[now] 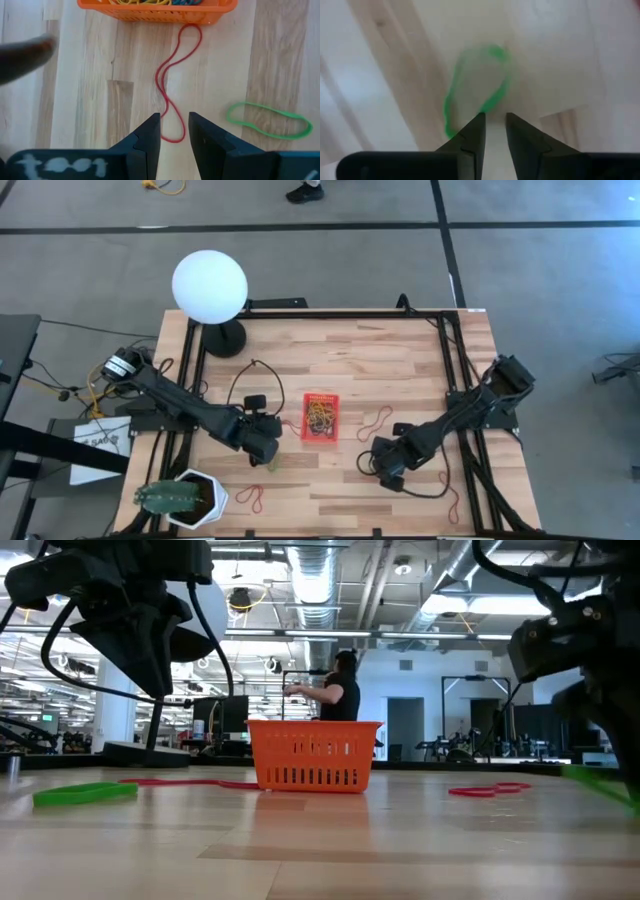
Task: Pick and place items into bin
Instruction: Put the right green rubber band into the orange bin
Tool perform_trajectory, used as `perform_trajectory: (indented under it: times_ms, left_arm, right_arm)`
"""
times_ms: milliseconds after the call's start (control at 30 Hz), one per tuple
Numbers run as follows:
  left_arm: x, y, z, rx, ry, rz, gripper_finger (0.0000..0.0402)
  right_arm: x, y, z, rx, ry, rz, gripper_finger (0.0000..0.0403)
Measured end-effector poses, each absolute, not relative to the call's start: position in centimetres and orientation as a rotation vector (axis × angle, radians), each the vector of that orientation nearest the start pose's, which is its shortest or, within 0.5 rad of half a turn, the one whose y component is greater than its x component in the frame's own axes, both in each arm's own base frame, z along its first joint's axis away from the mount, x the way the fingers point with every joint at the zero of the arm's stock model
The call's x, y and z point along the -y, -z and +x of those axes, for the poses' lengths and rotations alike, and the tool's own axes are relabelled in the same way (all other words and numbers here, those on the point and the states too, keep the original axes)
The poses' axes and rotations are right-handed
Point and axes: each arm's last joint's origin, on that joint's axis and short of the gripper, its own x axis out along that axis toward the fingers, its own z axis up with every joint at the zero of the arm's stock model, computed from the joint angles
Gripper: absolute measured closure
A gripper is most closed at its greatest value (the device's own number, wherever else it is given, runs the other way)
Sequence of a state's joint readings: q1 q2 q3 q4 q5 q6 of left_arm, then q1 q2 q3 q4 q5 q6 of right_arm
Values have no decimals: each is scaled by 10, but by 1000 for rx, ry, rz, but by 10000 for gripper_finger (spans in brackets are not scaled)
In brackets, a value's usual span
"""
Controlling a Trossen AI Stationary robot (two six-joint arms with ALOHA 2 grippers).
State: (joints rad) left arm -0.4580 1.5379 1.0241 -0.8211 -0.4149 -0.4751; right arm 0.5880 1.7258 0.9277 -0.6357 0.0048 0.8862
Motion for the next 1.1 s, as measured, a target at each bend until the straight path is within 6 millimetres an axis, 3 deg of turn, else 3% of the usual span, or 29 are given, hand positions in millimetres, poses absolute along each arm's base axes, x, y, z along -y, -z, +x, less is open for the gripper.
perform_trajectory:
  times_ms: [267, 533, 667, 1100]
  left_arm:
    - [112, -208, 253, -1167, -246, 147, 310]
    - [112, -208, 253, -1167, -246, 147, 310]
    - [112, -208, 253, -1167, -247, 147, 310]
    - [112, -208, 253, -1164, -247, 144, 310]
  right_arm:
    - [-160, -126, 240, -1489, 184, 275, 330]
    - [-155, -161, 235, -1364, 138, 330, 330]
    - [-153, -167, 234, -1336, 144, 346, 330]
    - [-156, -128, 242, -1499, 239, 379, 330]
